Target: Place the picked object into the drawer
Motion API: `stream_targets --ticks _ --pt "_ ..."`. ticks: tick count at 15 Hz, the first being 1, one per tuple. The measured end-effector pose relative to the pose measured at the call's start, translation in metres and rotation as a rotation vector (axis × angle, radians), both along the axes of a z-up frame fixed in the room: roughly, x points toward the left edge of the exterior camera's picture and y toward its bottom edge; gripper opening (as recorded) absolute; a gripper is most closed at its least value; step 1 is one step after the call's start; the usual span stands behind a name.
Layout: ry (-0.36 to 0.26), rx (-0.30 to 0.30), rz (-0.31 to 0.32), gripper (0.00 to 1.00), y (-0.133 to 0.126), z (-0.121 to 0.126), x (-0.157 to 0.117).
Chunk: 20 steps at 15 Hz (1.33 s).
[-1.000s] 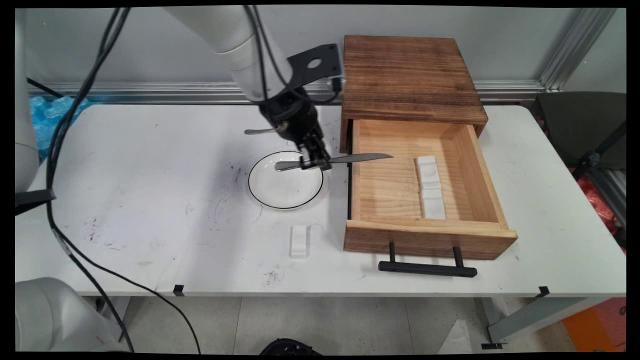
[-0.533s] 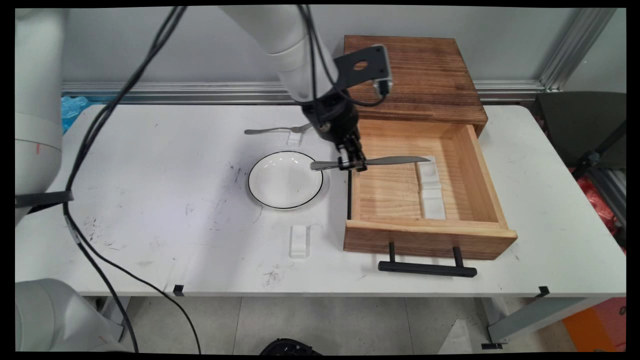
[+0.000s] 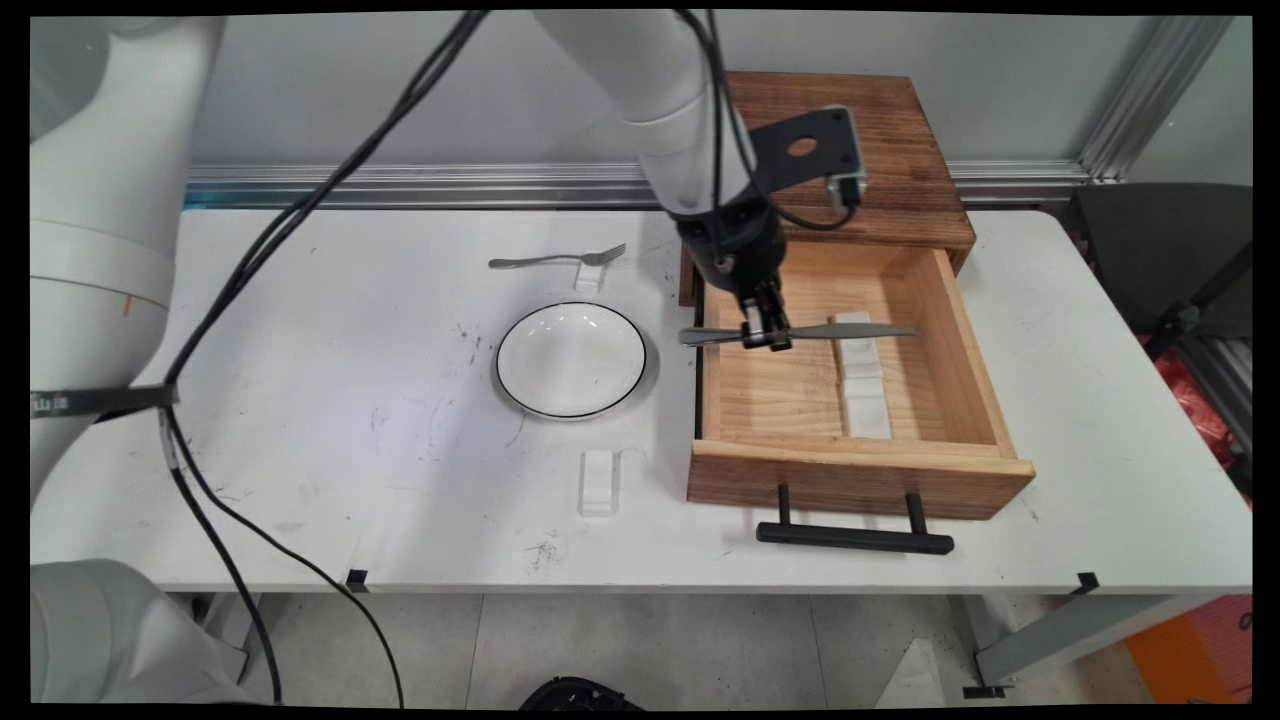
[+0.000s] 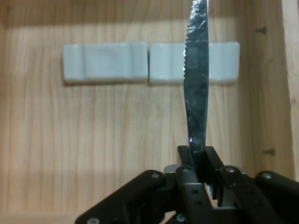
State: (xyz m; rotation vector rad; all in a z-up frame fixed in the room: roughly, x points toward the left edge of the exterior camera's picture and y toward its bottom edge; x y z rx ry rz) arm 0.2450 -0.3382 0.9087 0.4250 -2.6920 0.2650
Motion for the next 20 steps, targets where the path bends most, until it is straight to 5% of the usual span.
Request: stream_targets --ticks 11,20 --pt "0.003 0.001 -0.029 0.0 -0.016 -0.027 -0.051" --pt "0.019 0.028 0.024 0.0 -0.021 -0.055 -0.063"
